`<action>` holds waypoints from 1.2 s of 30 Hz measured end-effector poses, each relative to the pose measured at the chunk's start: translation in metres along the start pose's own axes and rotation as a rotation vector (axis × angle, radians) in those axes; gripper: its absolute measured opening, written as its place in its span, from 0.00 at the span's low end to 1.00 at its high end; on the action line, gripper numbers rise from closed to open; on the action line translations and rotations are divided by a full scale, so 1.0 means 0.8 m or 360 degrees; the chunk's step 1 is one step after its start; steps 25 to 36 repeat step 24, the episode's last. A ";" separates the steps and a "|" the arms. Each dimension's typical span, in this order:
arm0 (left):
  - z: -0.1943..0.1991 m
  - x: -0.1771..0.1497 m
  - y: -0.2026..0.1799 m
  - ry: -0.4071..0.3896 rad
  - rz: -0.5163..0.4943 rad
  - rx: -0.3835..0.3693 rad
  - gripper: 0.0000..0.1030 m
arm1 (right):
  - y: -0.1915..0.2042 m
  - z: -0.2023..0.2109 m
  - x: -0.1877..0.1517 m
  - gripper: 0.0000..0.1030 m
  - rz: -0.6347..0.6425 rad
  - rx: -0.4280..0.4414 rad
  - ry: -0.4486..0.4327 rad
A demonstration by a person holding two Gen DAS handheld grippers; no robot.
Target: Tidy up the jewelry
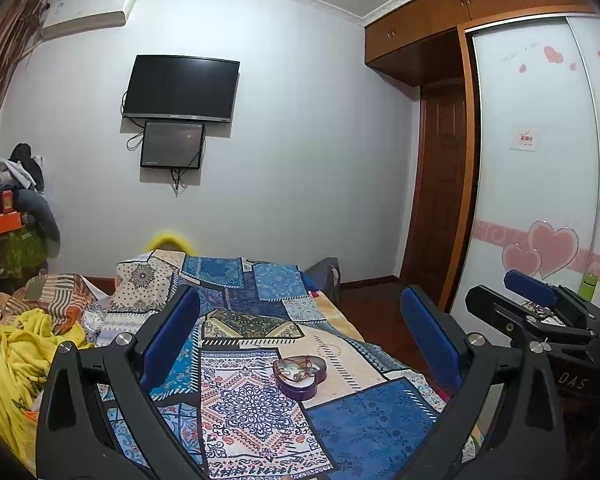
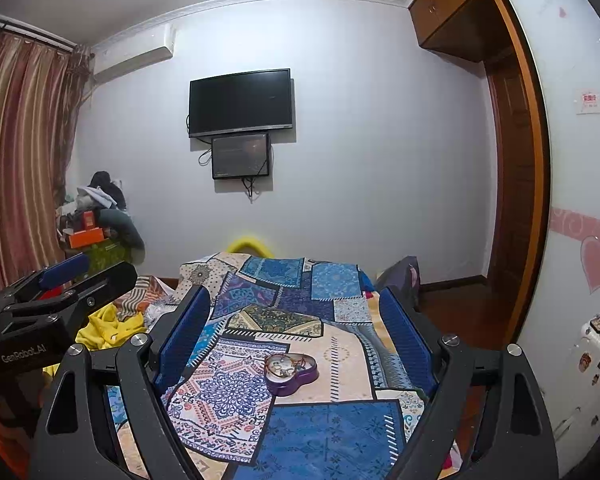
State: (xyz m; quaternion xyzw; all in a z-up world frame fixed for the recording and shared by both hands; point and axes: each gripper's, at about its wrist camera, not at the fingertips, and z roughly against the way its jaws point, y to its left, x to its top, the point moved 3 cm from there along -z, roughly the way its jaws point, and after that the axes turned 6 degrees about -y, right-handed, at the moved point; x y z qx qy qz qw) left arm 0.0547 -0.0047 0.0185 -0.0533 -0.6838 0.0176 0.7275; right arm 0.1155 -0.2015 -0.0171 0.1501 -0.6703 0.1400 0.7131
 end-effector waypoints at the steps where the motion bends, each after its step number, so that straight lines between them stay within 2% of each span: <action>1: 0.000 0.000 0.000 0.0000 0.0001 0.0000 0.98 | -0.001 0.000 0.000 0.82 0.0000 -0.0002 -0.0001; 36: -0.004 -0.003 -0.001 0.0019 0.0006 -0.0021 0.98 | 0.003 -0.007 -0.004 0.82 0.0007 -0.0023 0.0020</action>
